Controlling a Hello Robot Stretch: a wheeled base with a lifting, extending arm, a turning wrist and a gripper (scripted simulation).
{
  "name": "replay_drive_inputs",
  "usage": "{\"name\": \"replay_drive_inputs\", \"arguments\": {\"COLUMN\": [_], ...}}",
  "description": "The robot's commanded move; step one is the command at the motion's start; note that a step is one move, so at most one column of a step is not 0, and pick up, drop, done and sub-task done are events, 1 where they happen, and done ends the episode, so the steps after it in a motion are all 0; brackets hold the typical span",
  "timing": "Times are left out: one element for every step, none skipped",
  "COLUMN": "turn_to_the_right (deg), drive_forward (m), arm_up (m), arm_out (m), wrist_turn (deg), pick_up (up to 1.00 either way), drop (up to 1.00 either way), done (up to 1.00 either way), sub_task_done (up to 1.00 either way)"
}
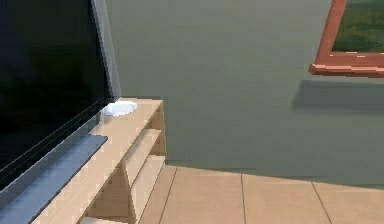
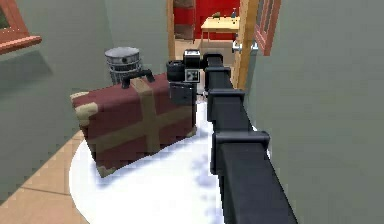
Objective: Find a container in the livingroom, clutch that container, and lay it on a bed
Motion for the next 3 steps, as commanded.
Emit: {"name": "replay_drive_inputs", "arguments": {"turn_to_the_right": [0.0,0.0,0.0], "drive_forward": [0.0,0.0,0.0], "arm_up": [0.0,0.0,0.0], "arm_out": [0.0,0.0,0.0], "wrist_turn": [-45.0,-45.0,-45.0], "pick_up": [0.0,0.0,0.0], "drop": [0.0,0.0,0.0], "done": [0.0,0.0,0.0], "sub_task_done": [0.0,0.0,0.0]}}
